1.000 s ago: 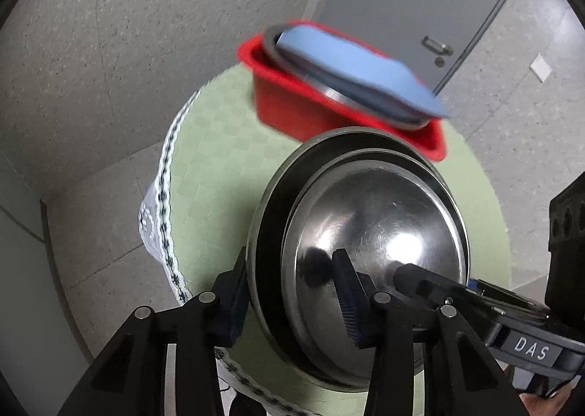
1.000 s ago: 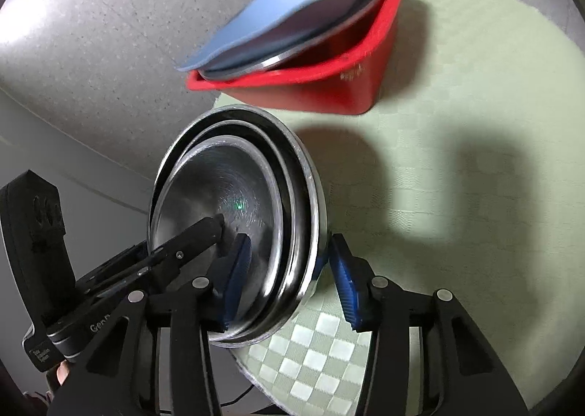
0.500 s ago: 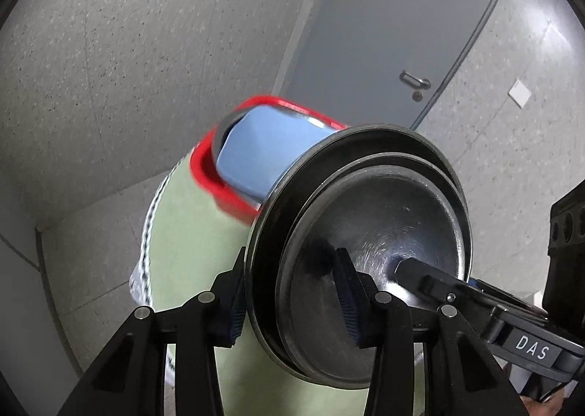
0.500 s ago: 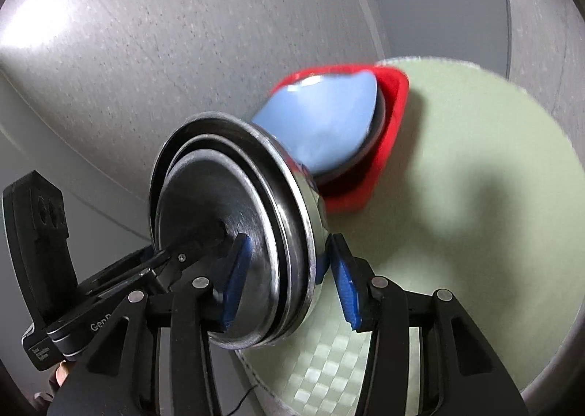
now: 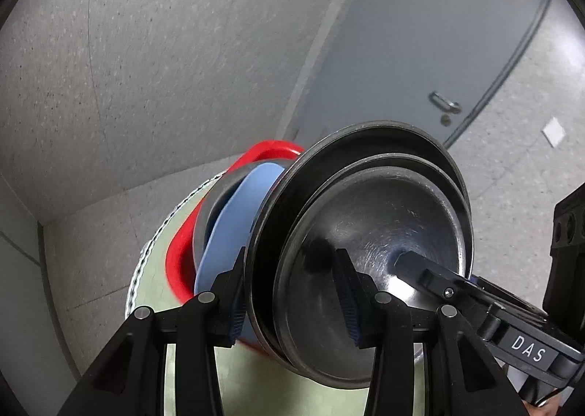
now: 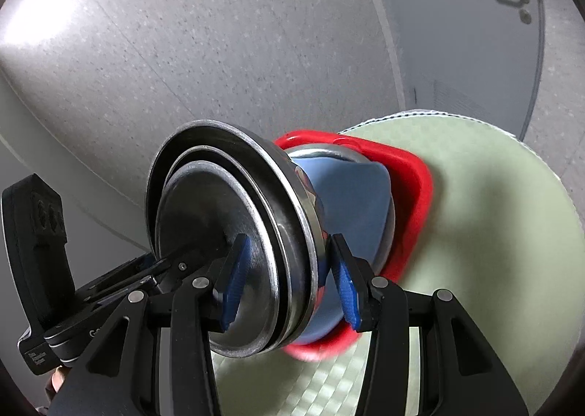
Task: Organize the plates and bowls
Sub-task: 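Carry the steel bowl stack over the red basin and lower it onto the blue plate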
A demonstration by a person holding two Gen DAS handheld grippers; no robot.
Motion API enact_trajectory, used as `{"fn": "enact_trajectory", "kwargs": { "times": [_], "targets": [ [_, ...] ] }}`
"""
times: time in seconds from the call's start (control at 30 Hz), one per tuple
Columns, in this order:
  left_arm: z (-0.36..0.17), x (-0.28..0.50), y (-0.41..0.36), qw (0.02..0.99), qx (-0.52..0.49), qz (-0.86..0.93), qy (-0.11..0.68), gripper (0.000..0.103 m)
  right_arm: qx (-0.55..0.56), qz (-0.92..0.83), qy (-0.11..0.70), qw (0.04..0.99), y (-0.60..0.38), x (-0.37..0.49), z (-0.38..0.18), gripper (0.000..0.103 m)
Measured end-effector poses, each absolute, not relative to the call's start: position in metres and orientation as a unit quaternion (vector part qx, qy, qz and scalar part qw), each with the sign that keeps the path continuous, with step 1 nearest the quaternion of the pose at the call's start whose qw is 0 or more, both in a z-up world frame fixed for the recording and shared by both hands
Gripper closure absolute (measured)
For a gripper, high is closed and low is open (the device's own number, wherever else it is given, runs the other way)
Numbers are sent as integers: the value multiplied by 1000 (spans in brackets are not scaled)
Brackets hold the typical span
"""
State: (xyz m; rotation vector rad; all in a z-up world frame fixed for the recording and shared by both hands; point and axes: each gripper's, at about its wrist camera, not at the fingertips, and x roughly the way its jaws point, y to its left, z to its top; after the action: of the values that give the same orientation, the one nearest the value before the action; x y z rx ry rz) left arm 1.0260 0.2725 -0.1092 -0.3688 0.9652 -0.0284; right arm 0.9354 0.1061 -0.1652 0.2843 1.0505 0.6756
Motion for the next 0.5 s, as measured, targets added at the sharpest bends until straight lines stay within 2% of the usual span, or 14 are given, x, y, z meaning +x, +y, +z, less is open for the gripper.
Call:
{"fn": "enact_trajectory", "kwargs": {
  "times": [0.33, 0.5],
  "targets": [
    [-155, 1090, 261, 827, -178, 12, 533, 64, 86, 307, 544, 776, 133, 974, -218, 58],
    [-154, 1106, 257, 828, -171, 15, 533, 65, 66, 302, 542, 782, 137, 979, -224, 58]
  ]
}}
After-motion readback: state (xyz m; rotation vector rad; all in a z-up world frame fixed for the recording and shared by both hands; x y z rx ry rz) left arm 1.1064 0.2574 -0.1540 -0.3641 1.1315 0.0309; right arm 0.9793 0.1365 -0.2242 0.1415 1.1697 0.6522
